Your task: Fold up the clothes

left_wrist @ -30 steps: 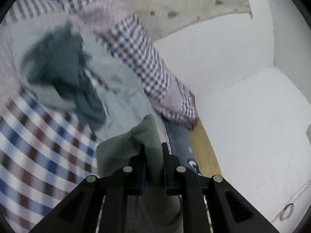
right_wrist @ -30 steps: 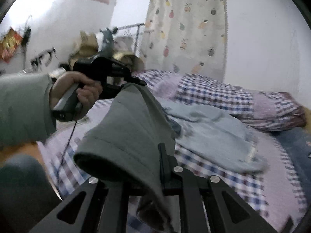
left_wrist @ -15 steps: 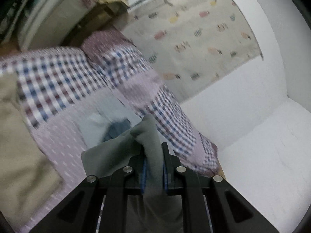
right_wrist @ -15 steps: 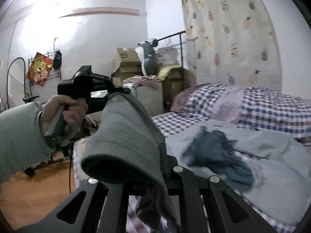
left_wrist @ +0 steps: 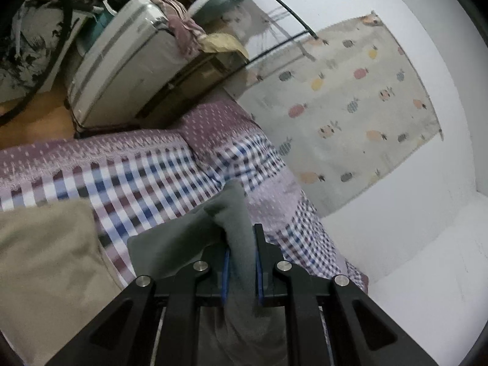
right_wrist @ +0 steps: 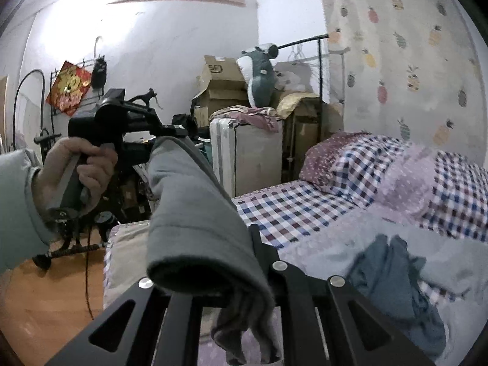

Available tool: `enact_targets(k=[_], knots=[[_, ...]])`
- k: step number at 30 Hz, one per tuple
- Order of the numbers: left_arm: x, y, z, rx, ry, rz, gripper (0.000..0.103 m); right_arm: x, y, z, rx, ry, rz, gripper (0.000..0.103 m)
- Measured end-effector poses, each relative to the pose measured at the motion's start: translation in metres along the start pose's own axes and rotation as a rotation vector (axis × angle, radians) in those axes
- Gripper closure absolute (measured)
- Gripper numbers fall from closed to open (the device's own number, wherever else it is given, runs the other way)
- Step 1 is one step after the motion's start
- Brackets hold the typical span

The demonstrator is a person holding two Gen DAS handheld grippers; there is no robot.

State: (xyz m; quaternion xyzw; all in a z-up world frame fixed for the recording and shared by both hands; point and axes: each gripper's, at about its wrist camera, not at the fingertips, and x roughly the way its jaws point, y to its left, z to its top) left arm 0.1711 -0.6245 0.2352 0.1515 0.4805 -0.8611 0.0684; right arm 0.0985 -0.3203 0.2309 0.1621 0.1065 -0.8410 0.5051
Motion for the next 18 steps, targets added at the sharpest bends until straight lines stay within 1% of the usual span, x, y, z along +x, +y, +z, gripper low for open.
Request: enact_targets(k=[5, 9, 10, 12, 15, 18], knots=[[-0.005, 0.023, 0.024, 0.013, -0.034, 0.025, 0.091, 0.039, 0.019, 0.001, -0.078, 0.011, -0.014, 0.095], [-0.008, 0.054, 0.030, 0.049, -0.040, 0.061, 0.091, 0.068, 0.048, -0.018, -0.157, 0.027, -0.049, 0.095], [-0.010, 0.067, 0.029, 0.038, -0.036, 0.074, 0.091, 0.071, 0.058, -0.024, -0.172, 0.036, -0.047, 0.095], [-0.017, 0.095, 0.025, -0.002, -0.035, 0.079, 0.091, 0.075, 0.079, -0.037, -0.209, 0.048, -0.030, 0.095], [-0.036, 0.134, 0.018, -0.048, -0.051, 0.070, 0.091, 0.073, 0.117, -0.057, -0.297, 0.052, -0.002, 0.095], [-0.057, 0.165, 0.010, -0.072, -0.064, 0.065, 0.091, 0.072, 0.157, -0.081, -0.403, 0.056, 0.016, 0.095]])
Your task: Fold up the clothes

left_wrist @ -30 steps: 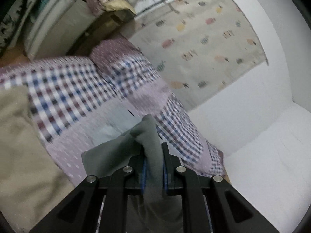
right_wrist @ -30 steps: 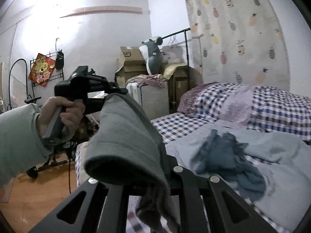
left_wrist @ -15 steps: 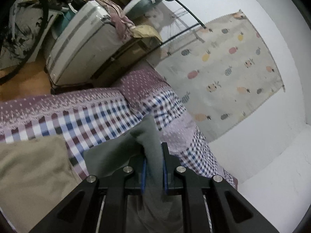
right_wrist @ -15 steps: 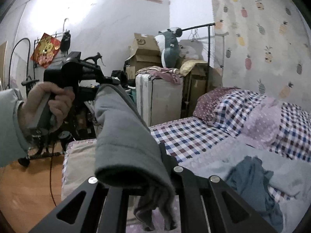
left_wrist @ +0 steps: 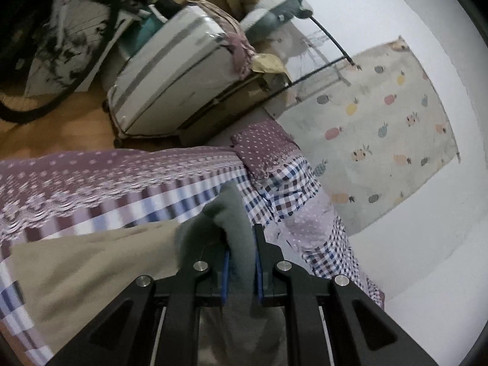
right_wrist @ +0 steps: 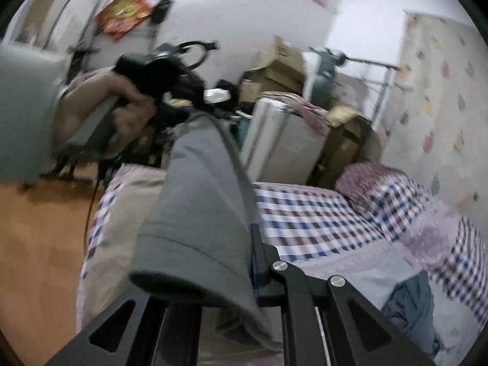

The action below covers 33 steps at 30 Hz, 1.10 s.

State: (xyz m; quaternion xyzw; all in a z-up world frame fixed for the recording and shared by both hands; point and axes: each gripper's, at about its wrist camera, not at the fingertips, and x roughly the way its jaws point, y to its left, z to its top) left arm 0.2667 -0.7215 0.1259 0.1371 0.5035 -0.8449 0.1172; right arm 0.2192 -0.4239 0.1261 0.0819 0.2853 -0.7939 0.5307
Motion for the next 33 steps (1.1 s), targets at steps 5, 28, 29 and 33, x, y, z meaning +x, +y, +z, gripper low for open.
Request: enact_targets(k=[5, 28, 29, 33], knots=[[-0.020, 0.047, -0.011, -0.023, 0.017, 0.063, 0.091, 0.011, 0.057, -0.016, -0.142, 0.037, 0.021, 0.094], [-0.097, 0.038, -0.034, 0.164, 0.066, 0.264, 0.021, -0.095, 0.098, -0.023, -0.059, 0.075, 0.188, 0.026], [-0.100, 0.029, -0.039, 0.186, 0.071, 0.262, 0.019, -0.106, 0.091, -0.023, -0.022, 0.069, 0.173, 0.024], [-0.106, -0.014, -0.070, 0.273, 0.093, 0.220, 0.019, -0.147, 0.056, -0.027, 0.158, 0.073, 0.093, 0.021]])
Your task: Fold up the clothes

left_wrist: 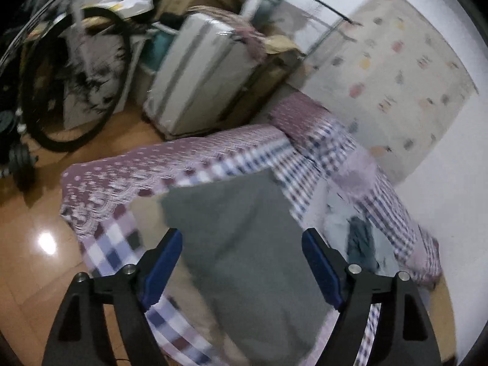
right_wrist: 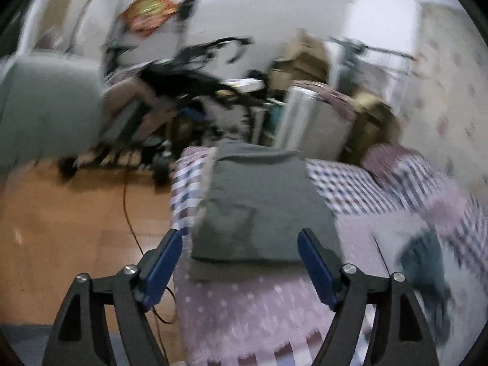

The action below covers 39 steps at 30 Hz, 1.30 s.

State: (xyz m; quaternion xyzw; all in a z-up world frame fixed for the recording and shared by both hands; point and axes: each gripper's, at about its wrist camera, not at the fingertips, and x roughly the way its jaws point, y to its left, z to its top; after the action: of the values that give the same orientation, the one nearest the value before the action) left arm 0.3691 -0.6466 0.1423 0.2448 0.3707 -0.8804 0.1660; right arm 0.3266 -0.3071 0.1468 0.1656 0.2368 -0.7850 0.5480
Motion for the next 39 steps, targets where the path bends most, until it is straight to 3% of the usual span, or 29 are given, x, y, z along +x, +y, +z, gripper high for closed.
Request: enact_targets(k=[10, 17, 20, 26, 29, 34, 39], knots=[[-0.018, -0.179, -0.088, 0.280, 0.053, -0.190, 0.017, -0.137, -0.075, -0.025, 0.323, -0.073, -0.253, 0.014], [-0.015, -0.323, -0.160, 0.435, 0.120, -0.350, 0.016, -0.224, -0.128, -0.064, 0.479, -0.090, -0.431, 0.007], [-0.010, -0.384, -0.197, 0.505, 0.125, -0.381, 0.015, -0.258, -0.151, -0.087, 0.549, -0.095, -0.494, 0.001], [0.019, -0.481, -0.271, 0.653, 0.132, -0.369, 0.014, -0.321, -0.212, -0.151, 0.723, -0.113, -0.660, 0.000], [0.040, -0.513, -0.301, 0.696, 0.120, -0.347, 0.014, -0.345, -0.244, -0.184, 0.831, -0.131, -0.716, 0.000], [0.077, -0.544, -0.337, 0.742, 0.082, -0.270, 0.014, -0.360, -0.283, -0.215, 0.876, -0.139, -0.793, 0.000], [0.127, -0.557, -0.363, 0.775, 0.077, -0.202, 0.014, -0.340, -0.321, -0.240, 0.892, -0.056, -0.810, 0.000]])
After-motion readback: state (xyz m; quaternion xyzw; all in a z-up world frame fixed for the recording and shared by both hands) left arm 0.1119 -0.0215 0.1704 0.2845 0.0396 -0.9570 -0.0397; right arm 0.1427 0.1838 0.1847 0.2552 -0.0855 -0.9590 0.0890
